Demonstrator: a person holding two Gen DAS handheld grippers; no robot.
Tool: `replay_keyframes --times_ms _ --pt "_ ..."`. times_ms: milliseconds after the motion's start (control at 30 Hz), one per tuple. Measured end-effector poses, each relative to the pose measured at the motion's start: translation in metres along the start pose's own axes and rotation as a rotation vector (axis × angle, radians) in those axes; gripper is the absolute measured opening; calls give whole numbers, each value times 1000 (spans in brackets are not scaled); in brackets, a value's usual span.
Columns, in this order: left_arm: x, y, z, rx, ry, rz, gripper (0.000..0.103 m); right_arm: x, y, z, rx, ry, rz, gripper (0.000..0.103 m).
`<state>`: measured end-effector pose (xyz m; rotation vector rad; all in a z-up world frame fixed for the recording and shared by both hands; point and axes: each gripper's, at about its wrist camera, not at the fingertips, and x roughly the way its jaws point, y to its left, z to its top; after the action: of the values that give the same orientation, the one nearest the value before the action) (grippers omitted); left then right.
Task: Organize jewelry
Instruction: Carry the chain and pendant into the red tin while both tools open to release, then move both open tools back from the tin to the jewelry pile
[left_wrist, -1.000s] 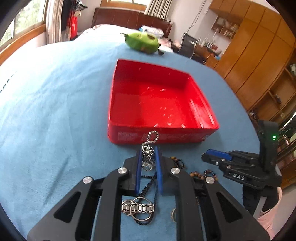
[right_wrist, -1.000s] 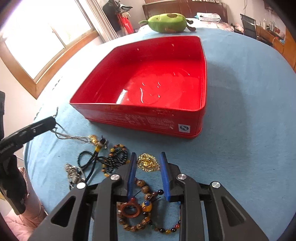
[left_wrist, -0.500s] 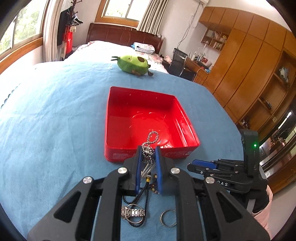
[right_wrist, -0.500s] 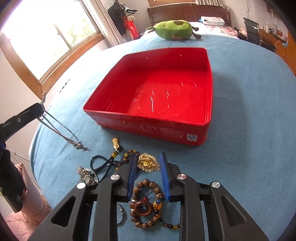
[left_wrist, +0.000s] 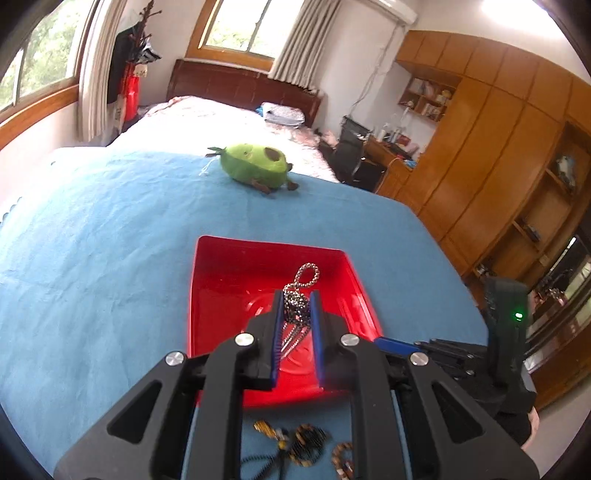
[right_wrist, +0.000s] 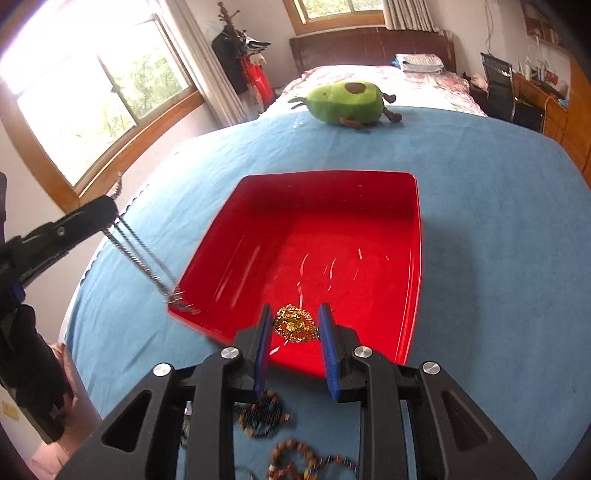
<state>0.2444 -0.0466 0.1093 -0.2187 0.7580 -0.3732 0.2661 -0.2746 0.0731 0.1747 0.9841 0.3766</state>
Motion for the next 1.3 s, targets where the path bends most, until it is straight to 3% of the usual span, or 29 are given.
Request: replay_keyframes --times_ms 267,400,500,567,633,1300 --pt "84 29 -8 -36 138 58 12 50 -24 2 55 47 -30 25" --pt "106 36 -12 -38 192 81 13 60 -30 1 54 46 -42 25" --pt "114 40 -12 -46 226 89 19 58 -33 0 60 36 -36 28" --pt "113 42 -12 -54 222 96 36 52 -37 -1 68 27 -28 28" --pt "106 42 -12 -56 201 93 43 46 -40 -1 77 15 -24 28" --pt "34 16 -52 41 150 147 47 5 -20 -20 39 -45 -10 28"
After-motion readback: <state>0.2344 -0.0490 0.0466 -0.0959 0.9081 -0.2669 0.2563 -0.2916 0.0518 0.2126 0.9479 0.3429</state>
